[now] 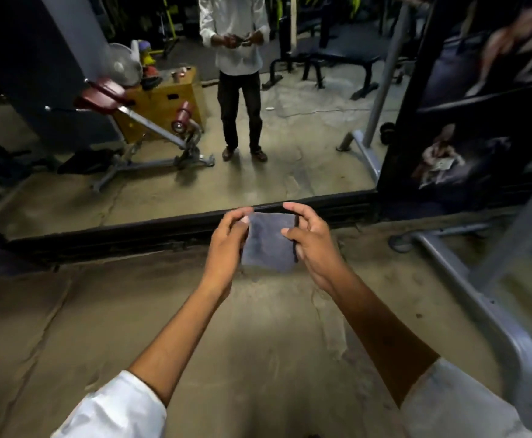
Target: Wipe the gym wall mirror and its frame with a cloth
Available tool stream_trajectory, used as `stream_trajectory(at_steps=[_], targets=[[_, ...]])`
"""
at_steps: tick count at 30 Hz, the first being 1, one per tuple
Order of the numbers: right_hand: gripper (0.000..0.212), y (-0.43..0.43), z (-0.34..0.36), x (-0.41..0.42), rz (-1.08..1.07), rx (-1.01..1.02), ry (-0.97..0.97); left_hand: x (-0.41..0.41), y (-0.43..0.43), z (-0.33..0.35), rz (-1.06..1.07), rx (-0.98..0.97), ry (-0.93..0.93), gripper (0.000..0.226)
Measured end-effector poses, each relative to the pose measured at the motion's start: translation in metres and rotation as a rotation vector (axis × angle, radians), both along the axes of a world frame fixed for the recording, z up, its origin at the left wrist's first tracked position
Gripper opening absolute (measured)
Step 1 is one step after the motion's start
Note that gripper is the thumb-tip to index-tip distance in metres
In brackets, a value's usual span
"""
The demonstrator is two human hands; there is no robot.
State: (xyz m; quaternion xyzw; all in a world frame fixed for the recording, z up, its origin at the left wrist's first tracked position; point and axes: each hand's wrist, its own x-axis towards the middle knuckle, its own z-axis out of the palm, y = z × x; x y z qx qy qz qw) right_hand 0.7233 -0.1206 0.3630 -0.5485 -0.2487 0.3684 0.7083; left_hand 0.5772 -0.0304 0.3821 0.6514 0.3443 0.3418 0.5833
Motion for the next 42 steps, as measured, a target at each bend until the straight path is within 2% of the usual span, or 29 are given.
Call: stream_trajectory(at_steps=[2, 3, 7, 9, 13, 19, 28, 31, 35, 39, 42], targets=[[0.048, -0.011, 0.007, 0.035, -0.063, 0.007, -0.059, 0.033, -0.006, 0.015, -0.122, -0.197, 0.004, 0.044], [0.049, -0.016, 0.01, 0.05, -0.097, 0.01, -0.077, 0.048, -0.007, 0.021, -0.182, -0.218, 0.013, 0.048], [0.044, -0.031, 0.027, 0.1, -0.226, 0.045, -0.083, 0.11, -0.001, 0.033, -0.328, -0.027, 0.026, 0.026], [0.037, -0.034, 0.033, 0.126, -0.261, 0.077, -0.012, 0.143, 0.004, 0.039, -0.357, -0.017, -0.011, 0.024], [0.037, -0.035, 0.05, 0.178, -0.149, 0.119, 0.099, 0.208, 0.011, 0.062, -0.426, 0.018, -0.084, 0.022], [0.051, 0.003, 0.085, 0.266, -0.044, 0.14, 0.063, 0.32, 0.049, 0.087, -0.426, 0.179, -0.149, 0.025], [0.055, 0.081, 0.161, 0.412, 0.007, 0.376, -0.003, 0.496, 0.132, 0.157, -0.304, 0.472, -0.257, 0.042], [0.061, 0.097, 0.177, 0.453, -0.036, 0.293, -0.119, 0.545, 0.15, 0.176, -0.235, 0.503, -0.282, 0.044], [0.045, 0.125, 0.188, 0.508, -0.16, 0.179, -0.302, 0.61, 0.166, 0.193, -0.171, 0.552, -0.275, 0.048], [0.034, 0.14, 0.205, 0.574, -0.221, 0.064, -0.324, 0.681, 0.181, 0.206, -0.167, 0.457, -0.313, 0.052], [0.035, 0.142, 0.214, 0.631, -0.211, 0.031, -0.353, 0.729, 0.187, 0.219, -0.162, 0.475, -0.338, 0.047]])
